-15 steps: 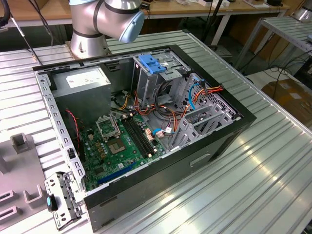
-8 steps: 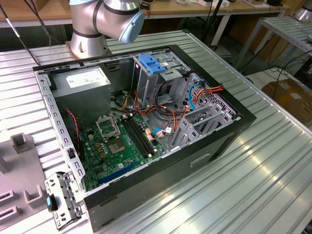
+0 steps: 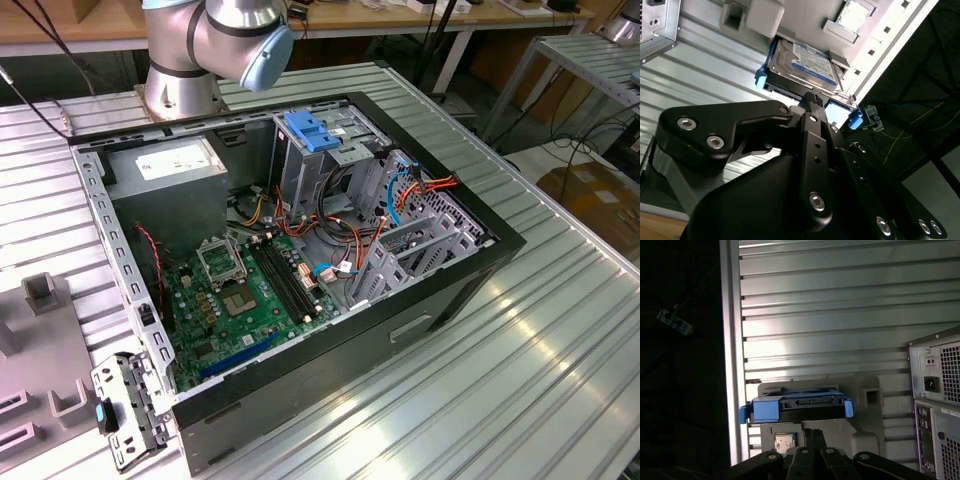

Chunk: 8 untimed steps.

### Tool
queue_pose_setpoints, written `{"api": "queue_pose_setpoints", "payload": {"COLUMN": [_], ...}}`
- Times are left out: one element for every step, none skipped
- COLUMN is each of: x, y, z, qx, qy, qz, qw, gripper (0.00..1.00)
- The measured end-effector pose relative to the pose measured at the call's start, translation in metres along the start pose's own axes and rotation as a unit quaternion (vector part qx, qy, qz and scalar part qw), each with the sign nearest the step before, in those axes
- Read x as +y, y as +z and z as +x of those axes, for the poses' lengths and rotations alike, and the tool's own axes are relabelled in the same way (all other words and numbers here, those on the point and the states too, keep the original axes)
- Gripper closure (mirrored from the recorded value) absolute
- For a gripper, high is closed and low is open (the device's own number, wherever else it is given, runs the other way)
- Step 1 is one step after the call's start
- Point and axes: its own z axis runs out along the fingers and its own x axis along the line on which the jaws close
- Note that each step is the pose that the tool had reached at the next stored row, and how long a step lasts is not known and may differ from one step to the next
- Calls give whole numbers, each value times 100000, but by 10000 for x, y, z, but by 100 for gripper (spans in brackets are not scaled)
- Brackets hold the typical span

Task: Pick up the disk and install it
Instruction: 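Reach for the disk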

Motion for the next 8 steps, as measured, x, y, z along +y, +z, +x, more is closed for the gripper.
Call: {"api": "queue_pose_setpoints", "payload": {"x": [9,26,38,49,56,60,59,59], "y": [6,15,21,30,38,42,43,42], "z": [45,105,147,193,233,253,254,254], "qx": [-6,-5,-5,-5,-8,-11,-8,-6], "qy": [-8,5,8,2,-1,3,0,-5], "qz": [1,5,5,6,4,2,3,6], "qw": [100000,100000,100000,100000,100000,100000,100000,100000], "gripper": [89,89,89,89,89,89,89,89]}}
